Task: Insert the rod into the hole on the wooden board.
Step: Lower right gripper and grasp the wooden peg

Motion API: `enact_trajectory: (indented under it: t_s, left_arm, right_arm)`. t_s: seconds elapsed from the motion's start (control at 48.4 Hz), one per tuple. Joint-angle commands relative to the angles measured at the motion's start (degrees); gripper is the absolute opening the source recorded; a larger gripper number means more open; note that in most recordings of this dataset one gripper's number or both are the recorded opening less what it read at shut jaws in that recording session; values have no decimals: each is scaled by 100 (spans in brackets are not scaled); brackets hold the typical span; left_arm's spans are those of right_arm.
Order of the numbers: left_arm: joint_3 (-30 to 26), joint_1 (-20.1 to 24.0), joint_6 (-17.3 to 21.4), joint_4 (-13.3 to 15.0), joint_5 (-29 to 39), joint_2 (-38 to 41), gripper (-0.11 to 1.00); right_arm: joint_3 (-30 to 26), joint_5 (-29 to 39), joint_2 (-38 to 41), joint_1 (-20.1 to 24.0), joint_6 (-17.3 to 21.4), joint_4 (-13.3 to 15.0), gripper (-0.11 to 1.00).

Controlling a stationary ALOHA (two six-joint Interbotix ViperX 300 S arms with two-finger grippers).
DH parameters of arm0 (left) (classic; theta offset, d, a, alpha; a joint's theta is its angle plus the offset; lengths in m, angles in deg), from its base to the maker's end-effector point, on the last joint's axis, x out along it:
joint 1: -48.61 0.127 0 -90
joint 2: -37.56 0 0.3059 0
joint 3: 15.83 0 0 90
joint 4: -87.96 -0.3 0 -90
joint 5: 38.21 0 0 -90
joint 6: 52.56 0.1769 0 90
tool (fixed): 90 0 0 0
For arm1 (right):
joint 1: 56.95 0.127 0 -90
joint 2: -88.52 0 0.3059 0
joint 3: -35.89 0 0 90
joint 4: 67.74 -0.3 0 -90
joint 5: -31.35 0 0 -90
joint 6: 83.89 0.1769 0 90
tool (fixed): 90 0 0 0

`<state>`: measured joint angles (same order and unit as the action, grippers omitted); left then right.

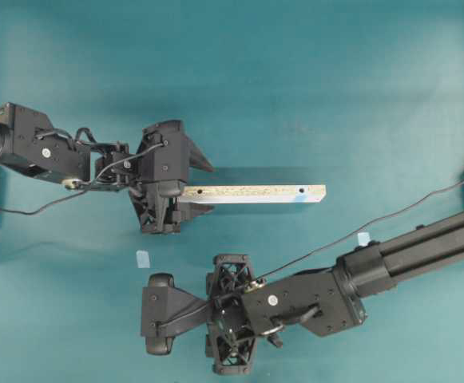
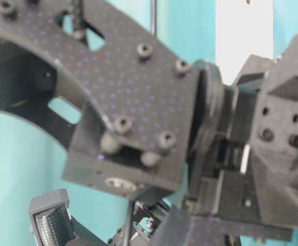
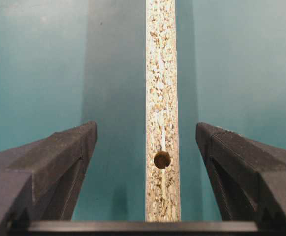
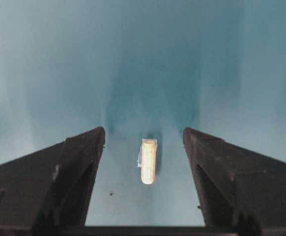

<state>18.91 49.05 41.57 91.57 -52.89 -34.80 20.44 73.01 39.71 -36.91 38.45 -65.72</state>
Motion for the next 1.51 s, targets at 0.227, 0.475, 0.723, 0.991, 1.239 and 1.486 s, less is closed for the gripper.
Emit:
enact_trajectory:
  t_s: [0.227,0.475,0.723,0.991,1.239,1.486]
  left_arm:
    - [-44,0,-44,9,-53,-79,94]
    - [-35,-18,-44,9,-44,-79,94]
    - [-53,-18,-44,9,-44,-79,94]
    - [-70,-44,-53,9,-44,-88,94]
    - [-70,-70,-53,9,-44,-88,94]
    - [-53,-70,-53,9,-44,-79,94]
  right_arm:
    - [44,-79,-141,35,114,88,69]
    - [105,-132,-132,35,123,114,69]
    - [185,-158,-141,35,123,114,64]
    - [193,-158,-141,35,123,246,50]
    - [193,-158,-141,35,123,255,49]
    - [193,-158,-141,35,123,255,34]
